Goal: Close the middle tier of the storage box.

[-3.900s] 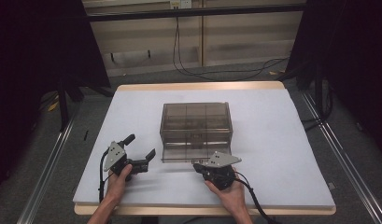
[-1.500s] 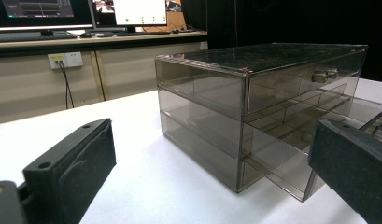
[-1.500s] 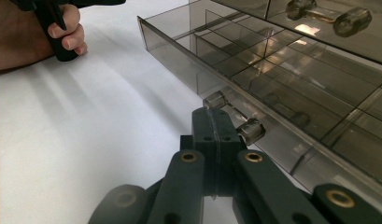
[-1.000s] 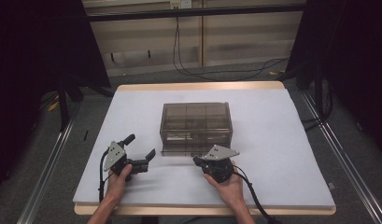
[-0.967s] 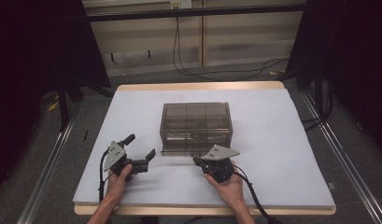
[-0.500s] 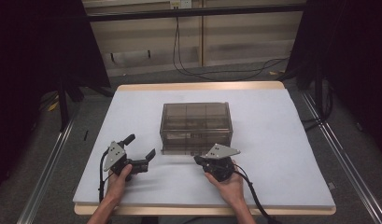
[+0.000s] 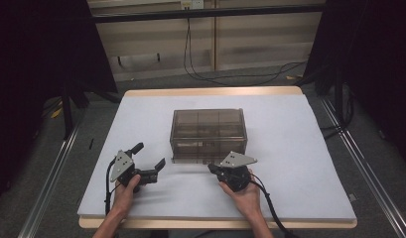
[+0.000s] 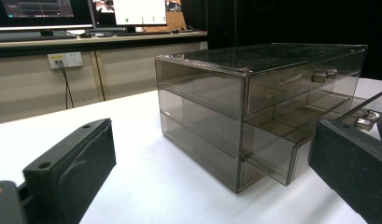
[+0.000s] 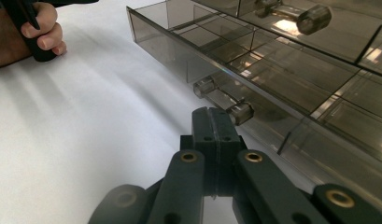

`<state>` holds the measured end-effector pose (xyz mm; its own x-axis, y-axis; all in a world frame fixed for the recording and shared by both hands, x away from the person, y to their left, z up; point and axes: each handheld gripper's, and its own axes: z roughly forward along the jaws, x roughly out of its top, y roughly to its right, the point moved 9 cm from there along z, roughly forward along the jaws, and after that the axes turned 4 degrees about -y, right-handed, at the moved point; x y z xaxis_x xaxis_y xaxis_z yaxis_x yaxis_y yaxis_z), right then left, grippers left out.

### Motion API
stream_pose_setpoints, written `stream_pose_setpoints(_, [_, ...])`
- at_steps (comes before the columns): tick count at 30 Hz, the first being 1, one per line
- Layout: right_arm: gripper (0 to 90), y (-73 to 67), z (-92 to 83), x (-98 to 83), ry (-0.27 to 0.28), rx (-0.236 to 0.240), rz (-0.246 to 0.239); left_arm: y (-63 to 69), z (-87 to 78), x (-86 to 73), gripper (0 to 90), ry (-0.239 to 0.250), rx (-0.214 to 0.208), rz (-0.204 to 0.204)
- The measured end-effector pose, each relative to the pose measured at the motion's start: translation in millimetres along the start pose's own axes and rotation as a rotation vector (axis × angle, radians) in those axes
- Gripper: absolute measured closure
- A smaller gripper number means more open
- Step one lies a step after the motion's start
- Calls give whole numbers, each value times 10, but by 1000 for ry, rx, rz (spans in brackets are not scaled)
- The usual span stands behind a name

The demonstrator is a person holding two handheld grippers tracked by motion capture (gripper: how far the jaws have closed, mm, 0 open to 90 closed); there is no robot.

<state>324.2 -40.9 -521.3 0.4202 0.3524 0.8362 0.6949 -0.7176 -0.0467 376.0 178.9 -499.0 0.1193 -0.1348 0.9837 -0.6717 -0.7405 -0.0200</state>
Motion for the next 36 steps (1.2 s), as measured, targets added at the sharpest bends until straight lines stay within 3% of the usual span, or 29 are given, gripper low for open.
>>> stream_pose_setpoints(36, [900,72,56,75,11,5,15,-1,0,0,8,0,-1,-1])
